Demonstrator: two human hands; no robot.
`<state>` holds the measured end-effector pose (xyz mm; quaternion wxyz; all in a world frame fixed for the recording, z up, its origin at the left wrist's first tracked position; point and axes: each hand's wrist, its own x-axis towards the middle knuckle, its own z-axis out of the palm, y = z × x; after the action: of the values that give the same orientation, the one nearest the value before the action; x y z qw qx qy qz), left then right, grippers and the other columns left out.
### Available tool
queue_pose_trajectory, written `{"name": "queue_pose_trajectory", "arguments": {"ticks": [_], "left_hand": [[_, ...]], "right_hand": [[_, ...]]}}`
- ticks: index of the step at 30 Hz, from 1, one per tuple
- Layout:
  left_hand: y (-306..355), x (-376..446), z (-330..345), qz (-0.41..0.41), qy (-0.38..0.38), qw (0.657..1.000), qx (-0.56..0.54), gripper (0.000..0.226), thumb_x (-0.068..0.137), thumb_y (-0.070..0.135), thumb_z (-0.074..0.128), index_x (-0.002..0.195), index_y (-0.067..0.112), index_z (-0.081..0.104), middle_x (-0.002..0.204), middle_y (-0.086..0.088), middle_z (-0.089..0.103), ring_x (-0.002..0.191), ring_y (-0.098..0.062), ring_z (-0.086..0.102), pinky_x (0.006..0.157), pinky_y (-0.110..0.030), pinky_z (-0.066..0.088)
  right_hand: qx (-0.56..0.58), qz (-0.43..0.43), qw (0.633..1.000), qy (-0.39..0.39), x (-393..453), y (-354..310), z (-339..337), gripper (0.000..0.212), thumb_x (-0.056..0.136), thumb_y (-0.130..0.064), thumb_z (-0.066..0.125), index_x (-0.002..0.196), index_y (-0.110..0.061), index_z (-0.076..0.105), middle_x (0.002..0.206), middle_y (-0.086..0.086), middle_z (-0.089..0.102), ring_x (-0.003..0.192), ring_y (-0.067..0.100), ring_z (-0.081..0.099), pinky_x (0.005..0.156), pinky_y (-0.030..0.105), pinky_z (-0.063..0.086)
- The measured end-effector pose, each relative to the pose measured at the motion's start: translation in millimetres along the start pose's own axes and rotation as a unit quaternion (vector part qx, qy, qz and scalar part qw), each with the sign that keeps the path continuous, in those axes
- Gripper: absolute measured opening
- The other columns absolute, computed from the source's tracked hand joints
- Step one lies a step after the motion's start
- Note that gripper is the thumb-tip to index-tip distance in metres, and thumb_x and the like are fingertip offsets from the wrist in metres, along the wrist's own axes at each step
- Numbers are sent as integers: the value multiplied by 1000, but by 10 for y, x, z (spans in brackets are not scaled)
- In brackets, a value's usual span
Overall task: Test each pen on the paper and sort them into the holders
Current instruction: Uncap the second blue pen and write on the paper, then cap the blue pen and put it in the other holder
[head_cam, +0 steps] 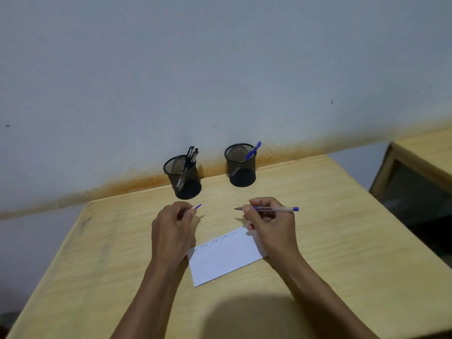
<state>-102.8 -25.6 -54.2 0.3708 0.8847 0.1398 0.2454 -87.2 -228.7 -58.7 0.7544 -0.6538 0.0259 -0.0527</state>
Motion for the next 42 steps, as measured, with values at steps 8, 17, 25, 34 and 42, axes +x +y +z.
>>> {"name": "queue_pose_trajectory", "arguments": {"ticks": [8,17,25,34,42], "left_hand": [[365,-469,-325,-58,-29,970,-235,15,85,7,72,94,19,76,80,7,77,75,-4,72,68,-11,52],[473,-711,-494,-25,-44,964,-260,10,82,10,75,88,19,75,67,-2,72,64,-10,67,66,-12,48],[538,-760,-538,-11,-56,959,-278,10,80,10,75,82,19,76,69,3,72,60,-8,65,63,-11,46],[668,-720,-527,34,-21,965,-260,13,77,7,77,80,19,77,69,5,74,58,-10,66,61,-14,50],[755,-668,-465,63,-39,978,-196,23,82,10,76,85,33,74,73,15,74,67,-6,69,64,-13,51]], "right_hand": [[12,-69,992,-109,-426,-601,1,12,94,-12,66,106,-13,69,90,-2,79,85,12,76,72,25,61],[-52,-103,986,-116,-476,-683,31,2,90,-18,71,91,-18,74,75,-6,75,70,8,72,57,20,53],[-84,-94,983,-136,-524,-637,65,2,89,-25,73,87,-25,74,75,-10,76,78,9,72,68,29,56],[-60,-111,987,-100,-566,-660,154,7,91,-26,72,85,-22,73,70,-12,71,64,3,62,73,34,50],[-39,2,996,-86,-516,-688,-37,35,73,-49,73,82,-16,77,71,1,73,61,6,64,58,23,52]]}}
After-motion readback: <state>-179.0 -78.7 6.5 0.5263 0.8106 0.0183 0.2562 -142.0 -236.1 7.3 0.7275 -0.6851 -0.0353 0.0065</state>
